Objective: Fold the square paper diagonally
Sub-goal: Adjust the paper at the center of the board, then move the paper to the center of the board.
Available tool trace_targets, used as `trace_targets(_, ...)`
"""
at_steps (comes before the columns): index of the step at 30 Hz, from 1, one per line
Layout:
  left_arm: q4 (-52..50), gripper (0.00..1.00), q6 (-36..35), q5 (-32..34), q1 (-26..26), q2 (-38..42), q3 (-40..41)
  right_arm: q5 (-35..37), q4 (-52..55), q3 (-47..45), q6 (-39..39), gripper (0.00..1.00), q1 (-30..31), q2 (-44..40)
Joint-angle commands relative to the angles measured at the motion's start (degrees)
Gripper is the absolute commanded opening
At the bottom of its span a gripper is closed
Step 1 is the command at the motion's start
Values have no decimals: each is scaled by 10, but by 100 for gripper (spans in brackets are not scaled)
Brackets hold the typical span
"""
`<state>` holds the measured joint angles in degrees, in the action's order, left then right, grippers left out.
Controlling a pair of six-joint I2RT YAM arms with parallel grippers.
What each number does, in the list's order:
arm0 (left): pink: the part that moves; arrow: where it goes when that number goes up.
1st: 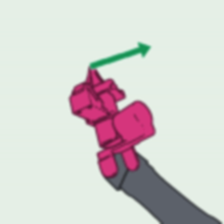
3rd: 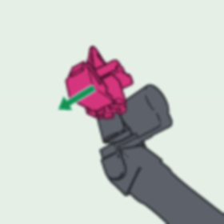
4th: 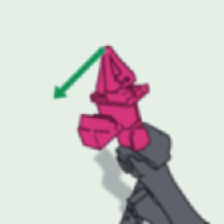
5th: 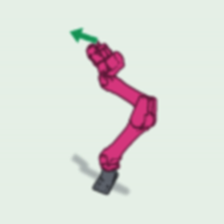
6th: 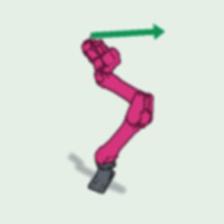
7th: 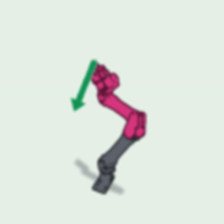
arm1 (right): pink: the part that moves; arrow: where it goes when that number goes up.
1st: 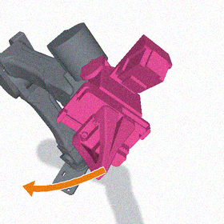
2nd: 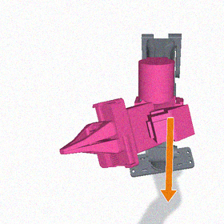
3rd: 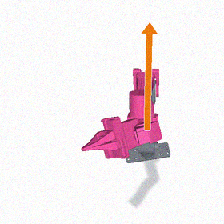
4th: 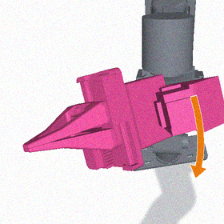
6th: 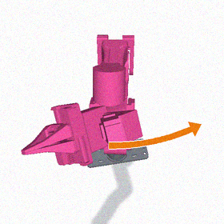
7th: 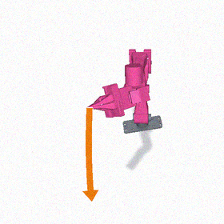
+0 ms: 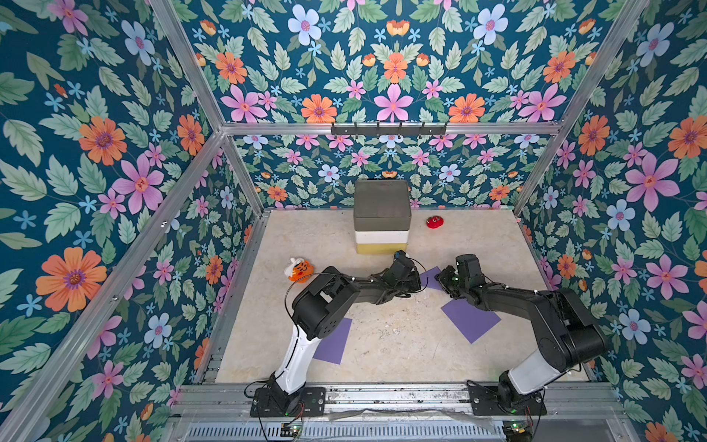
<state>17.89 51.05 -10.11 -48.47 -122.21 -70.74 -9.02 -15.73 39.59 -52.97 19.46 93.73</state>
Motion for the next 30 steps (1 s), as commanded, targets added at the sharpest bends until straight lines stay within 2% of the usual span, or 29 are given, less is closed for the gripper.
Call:
trace_targets(1,-4,0,2,-6,-1,8,4,21,31,12,26,14,0,29)
trace_targets(7,8,0,-1,-11,0,19,7,40,62,27,46,12,1,57)
trace_targets(11,18,6,-7,-15,2,39,18,67,100,48,73,12,1,65)
trace_targets(17,15,15,-39,15,17,140,84,133,164,106,145,12,-2,92)
trace_targets(20,1,20,-56,21,29,195,131,128,175,145,190,11,-15,122)
trace_targets(25,-20,38,-79,47,45,294,235,148,216,217,258,12,-24,156)
trace_targets(30,-46,56,-96,87,49,402,325,151,238,261,293,13,-30,177)
